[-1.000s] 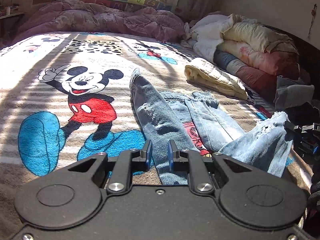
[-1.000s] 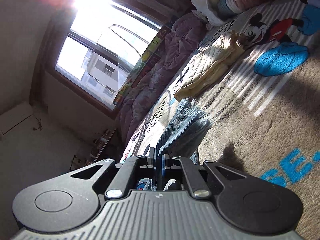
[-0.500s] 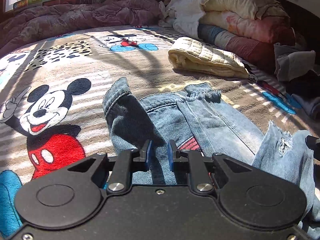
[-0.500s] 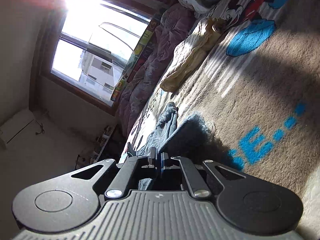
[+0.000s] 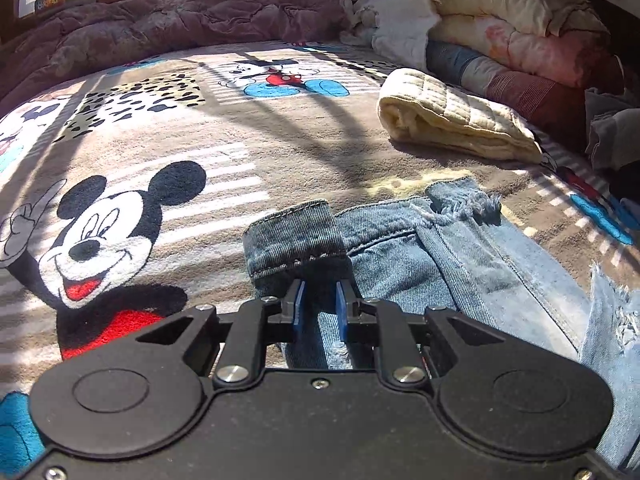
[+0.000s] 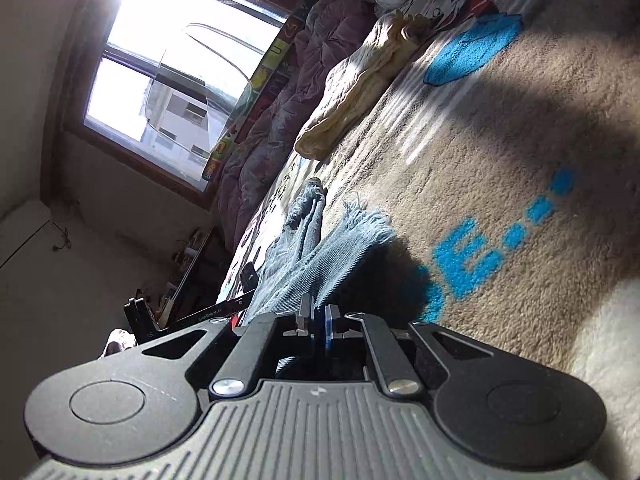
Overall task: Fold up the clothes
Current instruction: 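Hold the folded jeans hems with the right tool while the left tool grasps the waistband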
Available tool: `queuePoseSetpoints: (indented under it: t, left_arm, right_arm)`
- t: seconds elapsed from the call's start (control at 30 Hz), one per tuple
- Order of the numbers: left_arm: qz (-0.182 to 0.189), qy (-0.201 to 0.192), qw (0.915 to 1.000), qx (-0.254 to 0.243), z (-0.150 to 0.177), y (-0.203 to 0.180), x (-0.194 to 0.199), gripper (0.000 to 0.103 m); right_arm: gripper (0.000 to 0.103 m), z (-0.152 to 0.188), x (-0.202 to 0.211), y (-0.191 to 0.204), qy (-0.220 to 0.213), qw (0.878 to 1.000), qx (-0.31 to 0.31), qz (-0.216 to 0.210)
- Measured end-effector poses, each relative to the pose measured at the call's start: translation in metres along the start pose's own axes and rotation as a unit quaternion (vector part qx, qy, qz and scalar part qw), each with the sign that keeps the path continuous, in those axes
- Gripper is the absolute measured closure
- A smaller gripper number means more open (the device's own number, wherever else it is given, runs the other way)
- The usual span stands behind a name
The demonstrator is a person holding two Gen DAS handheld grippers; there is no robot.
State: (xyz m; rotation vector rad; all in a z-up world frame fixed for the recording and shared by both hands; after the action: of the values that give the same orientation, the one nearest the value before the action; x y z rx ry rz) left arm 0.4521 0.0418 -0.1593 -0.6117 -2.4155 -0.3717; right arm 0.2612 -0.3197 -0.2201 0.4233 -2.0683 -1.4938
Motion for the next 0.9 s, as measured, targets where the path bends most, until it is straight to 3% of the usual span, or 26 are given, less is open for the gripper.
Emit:
queuePoseSetpoints:
  t: [0.13, 0.23, 0.33, 0.47, 0.5, 0.6, 0.8, 0.9]
  left_arm:
    - [-0.016, -0.051, 0.9985, 0.014, -0.009, 0.010, 0.001, 0.090]
    - [-0.009, -0.018, 0.9997, 0.009, -0.008, 0.008, -0.027, 0.090]
    - [-0.009, -0.009, 0.9999, 0.004, -0.011, 0.008, -0.031, 0.089]
    - [-0.034, -0.020, 0.9992, 0.004, -0.020, 0.013, -0.014, 0.089]
    - [-0.024, -0.026, 0.9993, 0.009, -0.020, 0.012, -0.014, 0.089]
    - [-0.024, 0.002, 0.9997, -0.002, -0.007, 0.005, -0.035, 0.089]
    - [-0.021, -0.014, 0.9996, 0.011, -0.011, 0.005, -0.028, 0.088]
    - [-0.008, -0.046, 0.9981, 0.040, -0.013, 0.013, -0.003, 0.066]
  right_arm:
    - [0.095, 0.001, 0.001, 0.001, -0.004, 1.000, 0.005, 0.001]
    - [0.095, 0.000, 0.002, 0.000, -0.005, 1.000, 0.004, -0.004]
    - [0.095, 0.001, 0.003, 0.000, -0.005, 1.000, 0.003, -0.007]
    - [0.095, 0.001, 0.003, 0.000, -0.006, 1.000, 0.004, -0.006]
    - [0.095, 0.001, 0.002, -0.001, -0.005, 1.000, 0.003, -0.006]
    - [0.095, 0.000, 0.002, -0.001, -0.005, 1.000, 0.000, -0.007]
    - [0.095, 0.000, 0.004, -0.001, -0.010, 1.000, -0.001, -0.014]
    - [0.095, 0.000, 0.005, -0.001, -0.014, 1.000, -0.002, -0.017]
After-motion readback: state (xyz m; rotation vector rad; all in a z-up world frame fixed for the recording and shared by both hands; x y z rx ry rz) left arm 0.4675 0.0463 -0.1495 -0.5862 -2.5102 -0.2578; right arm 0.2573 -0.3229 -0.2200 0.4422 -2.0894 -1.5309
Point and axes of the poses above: each gripper's, at about its wrist camera, not at the fingertips, and x roughly against the way its jaws point, y to its left, z to its underside, the point moved 5 cm from there along -x, roughly the way its jaws point, and after that the axes turned 13 degrees about -x, right-handed, at the moved point
